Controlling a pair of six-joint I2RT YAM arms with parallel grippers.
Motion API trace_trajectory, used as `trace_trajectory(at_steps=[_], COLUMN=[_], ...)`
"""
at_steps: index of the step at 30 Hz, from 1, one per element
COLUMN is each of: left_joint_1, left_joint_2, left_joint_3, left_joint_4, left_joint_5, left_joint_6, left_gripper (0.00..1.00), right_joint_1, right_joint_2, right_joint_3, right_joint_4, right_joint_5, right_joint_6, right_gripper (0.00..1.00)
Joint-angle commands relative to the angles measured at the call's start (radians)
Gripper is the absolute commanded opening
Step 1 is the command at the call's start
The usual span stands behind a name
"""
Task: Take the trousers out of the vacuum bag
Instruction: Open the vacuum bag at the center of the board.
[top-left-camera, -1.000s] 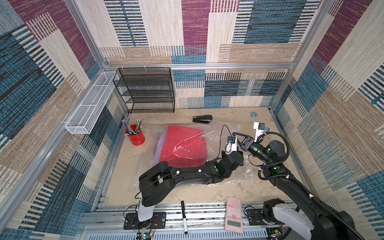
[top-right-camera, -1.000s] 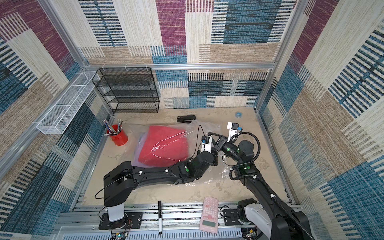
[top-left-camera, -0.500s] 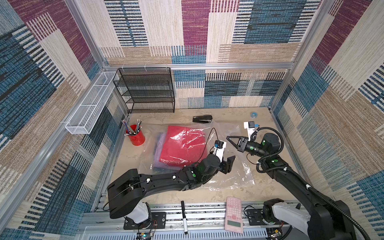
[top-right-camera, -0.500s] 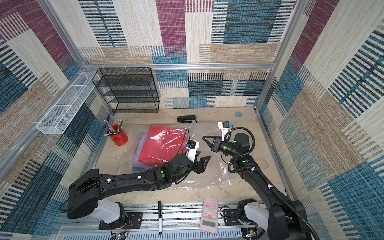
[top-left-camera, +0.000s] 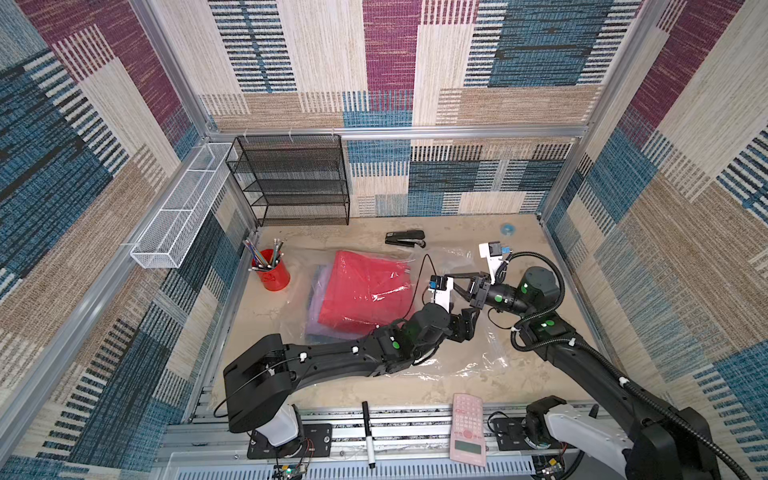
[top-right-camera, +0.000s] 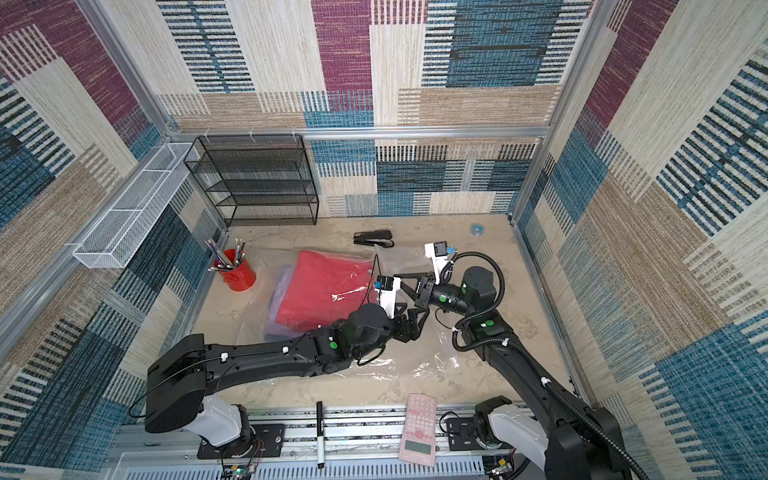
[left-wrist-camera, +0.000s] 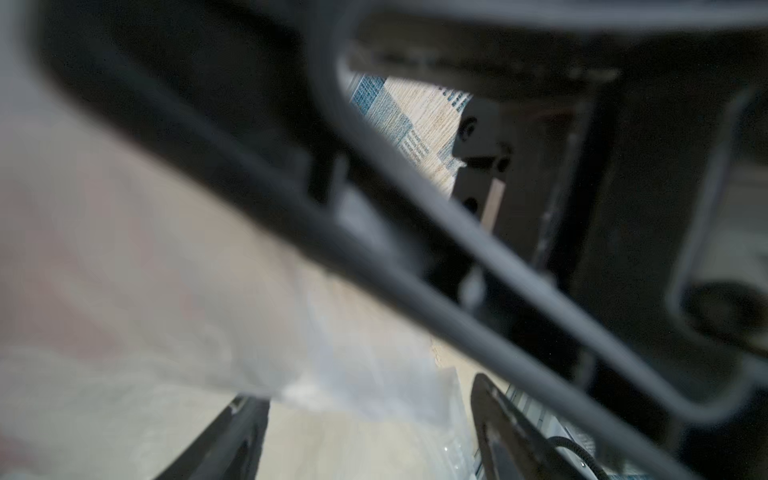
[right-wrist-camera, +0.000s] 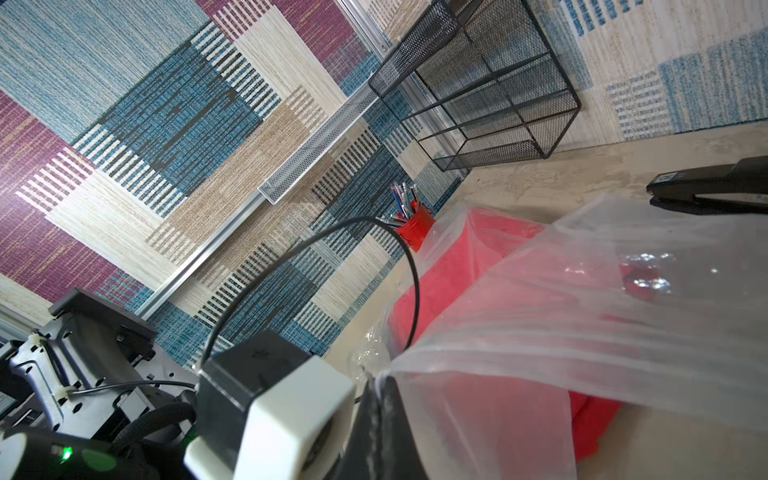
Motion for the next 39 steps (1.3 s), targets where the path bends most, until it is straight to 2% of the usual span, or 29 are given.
trace_trajectory(at_steps=[1, 5, 11, 13, 20, 24, 28, 31, 33, 36, 39], left_joint_1=[-0.001, -0.005, -0.024, -0.032, -0.046, -0.046, -0.046, -0.041, -0.005, 0.11, 0.202], left_joint_2=[0.003, -0.006, -0.004, 0.013, 0.05, -0.065, -0.273, -0.424, -0.466, -0.423, -0.321], left_joint_3=[0.03, 0.031, 0.049, 0.043, -0.007, -0.127, -0.244, -0.255, -0.193, -0.013, 0.139], left_joint_4=[-0.067, -0.067, -0.069, -0.012, 0.158, 0.211, 0.115, -0.017, -0.131, -0.363, -0.498], left_joint_5=[-0.086, -0.145, -0.259, -0.283, -0.167, -0.162, -0.233, -0.281, -0.213, 0.019, 0.213], left_joint_6=[-0.113, -0.138, -0.157, -0.111, -0.032, 0.035, 0.116, 0.201, 0.237, 0.184, 0.137], left_gripper=[0.76, 0.75, 0.74, 0.75, 0.75, 0.73, 0.7, 0.7, 0.72, 0.74, 0.74], right_joint_1=[0.043, 0.084, 0.119, 0.123, 0.122, 0.107, 0.093, 0.093, 0.095, 0.106, 0.152], right_joint_2=[-0.008, -0.014, -0.037, -0.044, -0.075, -0.11, -0.156, -0.159, -0.157, -0.162, -0.197], right_joint_3=[-0.007, -0.029, -0.082, -0.098, -0.084, -0.04, -0.03, -0.049, -0.081, -0.143, -0.183], right_joint_4=[0.044, 0.075, 0.15, 0.181, 0.136, -0.029, -0.189, -0.272, -0.275, -0.231, -0.223], right_joint_5=[0.125, 0.22, 0.292, 0.299, 0.302, 0.313, 0.325, 0.3, 0.258, 0.214, 0.288], right_joint_6=[-0.007, 0.014, 0.072, 0.102, 0.091, -0.037, -0.166, -0.233, -0.251, -0.266, -0.321], right_gripper=[0.01, 0.0, 0.0, 0.0, 0.0, 0.0, 0.0, 0.0, 0.0, 0.0, 0.0])
